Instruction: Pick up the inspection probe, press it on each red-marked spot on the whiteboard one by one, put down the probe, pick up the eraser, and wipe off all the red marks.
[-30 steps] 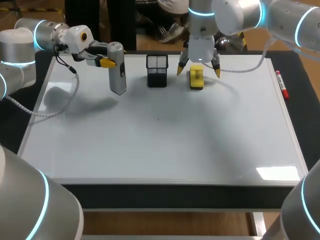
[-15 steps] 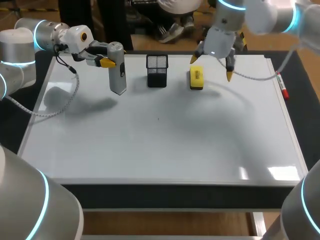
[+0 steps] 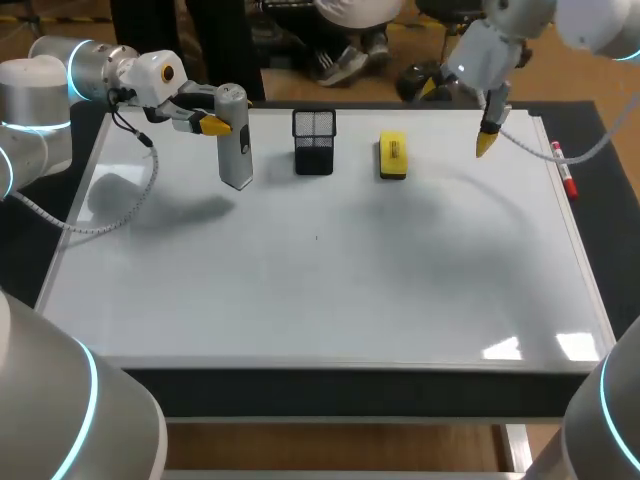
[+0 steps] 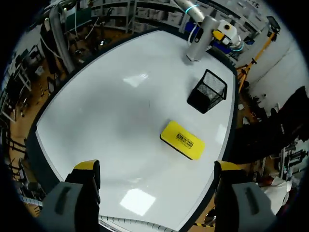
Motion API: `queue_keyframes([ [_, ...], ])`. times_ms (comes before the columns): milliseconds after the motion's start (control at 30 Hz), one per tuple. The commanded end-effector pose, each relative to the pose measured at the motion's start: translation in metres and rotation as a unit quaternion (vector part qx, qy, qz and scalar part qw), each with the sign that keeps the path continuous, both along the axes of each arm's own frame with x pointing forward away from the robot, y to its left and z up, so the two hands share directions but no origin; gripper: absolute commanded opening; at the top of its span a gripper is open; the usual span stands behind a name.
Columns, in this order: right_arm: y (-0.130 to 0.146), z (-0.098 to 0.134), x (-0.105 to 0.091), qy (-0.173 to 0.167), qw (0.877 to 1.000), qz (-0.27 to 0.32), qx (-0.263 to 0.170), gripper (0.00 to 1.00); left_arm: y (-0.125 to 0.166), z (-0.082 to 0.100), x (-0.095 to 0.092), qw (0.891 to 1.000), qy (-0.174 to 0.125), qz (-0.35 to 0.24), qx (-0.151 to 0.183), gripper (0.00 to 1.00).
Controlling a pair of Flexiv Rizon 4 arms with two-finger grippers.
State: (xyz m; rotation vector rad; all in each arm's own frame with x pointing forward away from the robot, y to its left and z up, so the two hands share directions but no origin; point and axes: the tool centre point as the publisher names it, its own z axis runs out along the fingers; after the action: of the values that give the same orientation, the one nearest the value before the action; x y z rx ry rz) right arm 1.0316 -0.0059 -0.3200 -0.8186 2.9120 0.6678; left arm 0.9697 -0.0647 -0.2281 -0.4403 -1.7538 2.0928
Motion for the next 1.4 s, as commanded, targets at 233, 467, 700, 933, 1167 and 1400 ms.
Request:
queue_keyframes([
  [233, -0.021, 0.031, -0.012, -0.014, 0.998, -0.043, 0.041, 1.00, 0.001, 0.001, 0.002, 1.000, 0.000, -0.003, 0.000, 0.00],
  [467, -0.026, 0.045, -0.018, -0.003, 0.997, -0.059, 0.043, 1.00, 0.001, 0.001, 0.002, 1.000, 0.000, -0.003, 0.000, 0.00],
  [700, -0.026, 0.045, -0.018, -0.003, 0.997, -0.059, 0.043, 1.00, 0.001, 0.001, 0.002, 1.000, 0.000, -0.003, 0.000, 0.00],
  [933, -0.026, 0.045, -0.018, -0.003, 0.997, -0.059, 0.043, 1.00, 0.001, 0.001, 0.002, 1.000, 0.000, -0.003, 0.000, 0.00],
  [1167, -0.026, 0.045, -0.018, -0.003, 0.997, -0.059, 0.043, 1.00, 0.001, 0.001, 0.002, 1.000, 0.000, -0.003, 0.000, 0.00],
  [1400, -0.026, 0.045, -0.018, -0.003, 0.997, -0.059, 0.043, 1.00, -0.017, 0.027, 0.008, 0.999, 0.014, 0.047, 0.015, 0.00],
])
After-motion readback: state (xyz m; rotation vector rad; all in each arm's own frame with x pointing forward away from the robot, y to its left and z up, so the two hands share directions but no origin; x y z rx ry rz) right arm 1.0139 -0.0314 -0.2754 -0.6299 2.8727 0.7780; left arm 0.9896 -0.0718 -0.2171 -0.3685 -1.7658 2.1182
